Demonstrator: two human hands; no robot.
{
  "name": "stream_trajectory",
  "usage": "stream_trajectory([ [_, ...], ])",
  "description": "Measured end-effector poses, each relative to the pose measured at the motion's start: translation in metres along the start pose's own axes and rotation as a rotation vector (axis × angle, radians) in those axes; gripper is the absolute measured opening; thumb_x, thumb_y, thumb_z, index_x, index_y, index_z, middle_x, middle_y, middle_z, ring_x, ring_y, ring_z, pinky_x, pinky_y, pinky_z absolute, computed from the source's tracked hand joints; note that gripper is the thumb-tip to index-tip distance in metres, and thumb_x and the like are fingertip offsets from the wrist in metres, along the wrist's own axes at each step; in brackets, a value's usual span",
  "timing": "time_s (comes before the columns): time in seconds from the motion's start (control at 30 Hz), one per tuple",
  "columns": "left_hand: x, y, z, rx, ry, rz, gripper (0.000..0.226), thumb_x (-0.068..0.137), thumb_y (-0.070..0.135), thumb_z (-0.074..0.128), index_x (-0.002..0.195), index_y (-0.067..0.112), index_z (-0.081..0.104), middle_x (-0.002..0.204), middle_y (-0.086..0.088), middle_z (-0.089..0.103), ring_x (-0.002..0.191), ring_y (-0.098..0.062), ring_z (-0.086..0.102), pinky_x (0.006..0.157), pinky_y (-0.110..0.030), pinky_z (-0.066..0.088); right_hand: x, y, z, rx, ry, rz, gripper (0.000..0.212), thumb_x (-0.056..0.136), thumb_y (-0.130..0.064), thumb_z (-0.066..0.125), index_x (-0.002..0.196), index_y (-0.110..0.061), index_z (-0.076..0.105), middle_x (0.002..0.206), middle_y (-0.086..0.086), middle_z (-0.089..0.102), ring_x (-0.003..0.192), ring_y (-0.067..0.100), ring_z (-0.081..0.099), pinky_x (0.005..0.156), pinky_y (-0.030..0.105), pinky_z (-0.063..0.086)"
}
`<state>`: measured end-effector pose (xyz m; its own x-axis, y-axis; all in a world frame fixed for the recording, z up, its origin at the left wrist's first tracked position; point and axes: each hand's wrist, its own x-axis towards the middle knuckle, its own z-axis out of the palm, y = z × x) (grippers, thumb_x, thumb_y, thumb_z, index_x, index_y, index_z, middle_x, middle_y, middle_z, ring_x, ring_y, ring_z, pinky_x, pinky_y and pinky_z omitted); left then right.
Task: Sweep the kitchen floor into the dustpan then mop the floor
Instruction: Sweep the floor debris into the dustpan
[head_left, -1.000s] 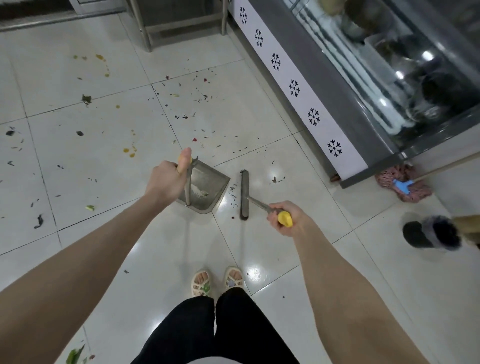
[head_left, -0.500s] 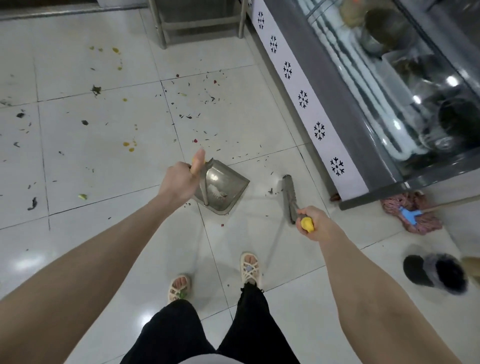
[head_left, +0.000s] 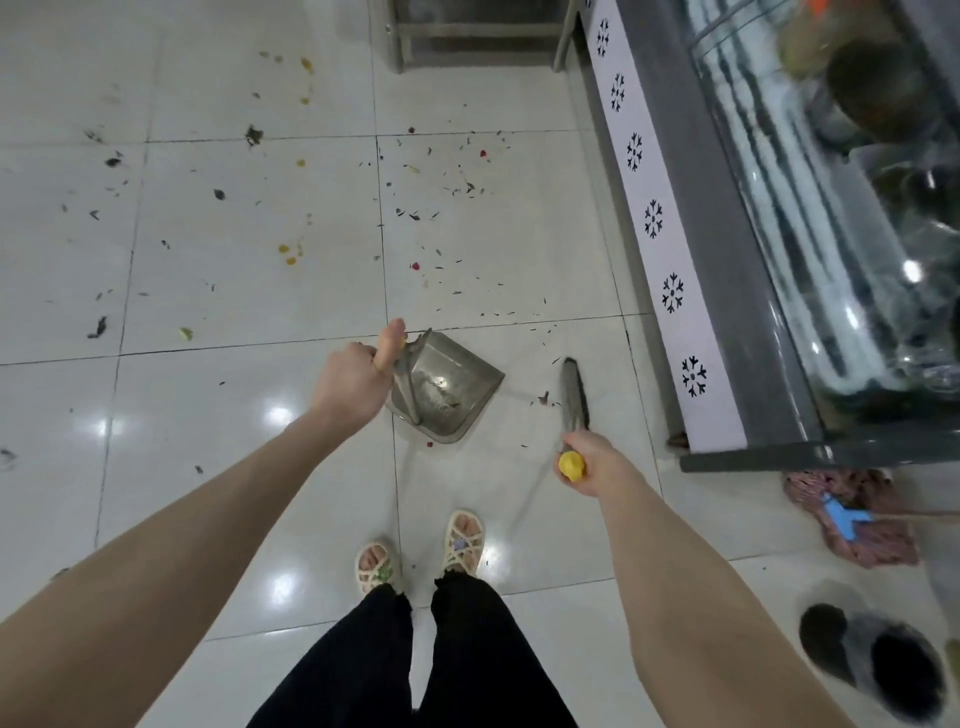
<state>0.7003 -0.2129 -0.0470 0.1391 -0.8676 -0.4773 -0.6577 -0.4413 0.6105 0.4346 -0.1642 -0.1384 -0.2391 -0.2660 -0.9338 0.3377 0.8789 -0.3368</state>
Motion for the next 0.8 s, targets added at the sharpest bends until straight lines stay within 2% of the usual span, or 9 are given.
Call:
stream_trajectory([
  [0.23,-0.006,-0.005,-0.006,-0.067,0.016,-0.037,0.074,0.09,0.072,0.025,0.069,0.007,0.052,0.068,-0.013,0.049,0.058,-0.025,0.045,0.057,-0.033,0.039,-0.012,-0.008,0.043,-0.078,-0.143,0.012,0.022,0.097,-0.003,0.042,0.077,-0.012,0.041,0.067,0.005,0.039,0.042,0.011,0.046,0.032,0.014,0.039],
  [0.3,-0.009,-0.005,-0.011,-0.071,0.014,-0.05,0.072,0.09,0.072,0.025,0.07,0.007,0.051,0.068,-0.013,0.049,0.058,-0.024,0.044,0.055,-0.031,0.038,-0.016,-0.015,0.04,-0.08,-0.156,0.003,0.021,0.097,-0.006,0.045,0.077,-0.011,0.042,0.065,0.006,0.041,0.034,0.01,0.044,0.032,0.013,0.039],
  [0.37,-0.011,-0.003,-0.015,-0.078,-0.004,-0.053,0.07,0.09,0.072,0.026,0.072,0.008,0.049,0.067,-0.012,0.047,0.056,-0.023,0.044,0.051,-0.028,0.037,-0.021,-0.023,0.03,-0.092,-0.165,-0.002,0.02,0.096,-0.007,0.047,0.077,-0.01,0.044,0.054,0.006,0.045,0.025,0.009,0.042,0.031,0.012,0.038],
  [0.43,-0.013,-0.001,-0.02,-0.11,-0.018,-0.061,0.068,0.09,0.071,0.028,0.073,0.009,0.05,0.067,-0.011,0.047,0.053,-0.023,0.043,0.047,-0.025,0.036,-0.025,-0.031,0.02,-0.112,-0.141,-0.008,0.02,0.097,-0.008,0.047,0.077,-0.009,0.045,0.048,0.006,0.045,0.024,0.01,0.042,0.029,0.013,0.036],
  [0.6,-0.018,0.0,-0.029,-0.144,-0.029,-0.027,0.061,0.088,0.069,0.042,0.074,0.009,0.049,0.066,-0.01,0.042,0.054,-0.021,0.038,0.045,-0.026,0.033,-0.032,-0.042,0.0,-0.154,-0.048,-0.042,0.018,0.095,-0.007,0.05,0.078,-0.009,0.044,0.065,0.008,0.042,0.023,0.01,0.043,0.029,0.015,0.039],
  [0.73,-0.021,-0.005,-0.033,-0.202,-0.016,-0.037,0.065,0.089,0.065,0.045,0.063,0.005,0.047,0.064,-0.01,0.042,0.055,-0.023,0.038,0.049,-0.028,0.035,-0.029,-0.042,-0.012,-0.118,0.027,-0.062,0.019,0.094,-0.002,0.046,0.076,-0.008,0.043,0.064,0.008,0.041,0.022,0.01,0.041,0.031,0.016,0.041],
  [0.8,-0.023,-0.008,-0.036,-0.23,-0.005,-0.043,0.062,0.09,0.062,0.046,0.058,0.01,0.049,0.063,-0.009,0.042,0.055,-0.023,0.039,0.049,-0.028,0.036,-0.027,-0.04,-0.015,-0.123,0.053,-0.065,0.021,0.094,-0.001,0.044,0.075,-0.008,0.042,0.065,0.008,0.039,0.021,0.01,0.039,0.03,0.015,0.041],
])
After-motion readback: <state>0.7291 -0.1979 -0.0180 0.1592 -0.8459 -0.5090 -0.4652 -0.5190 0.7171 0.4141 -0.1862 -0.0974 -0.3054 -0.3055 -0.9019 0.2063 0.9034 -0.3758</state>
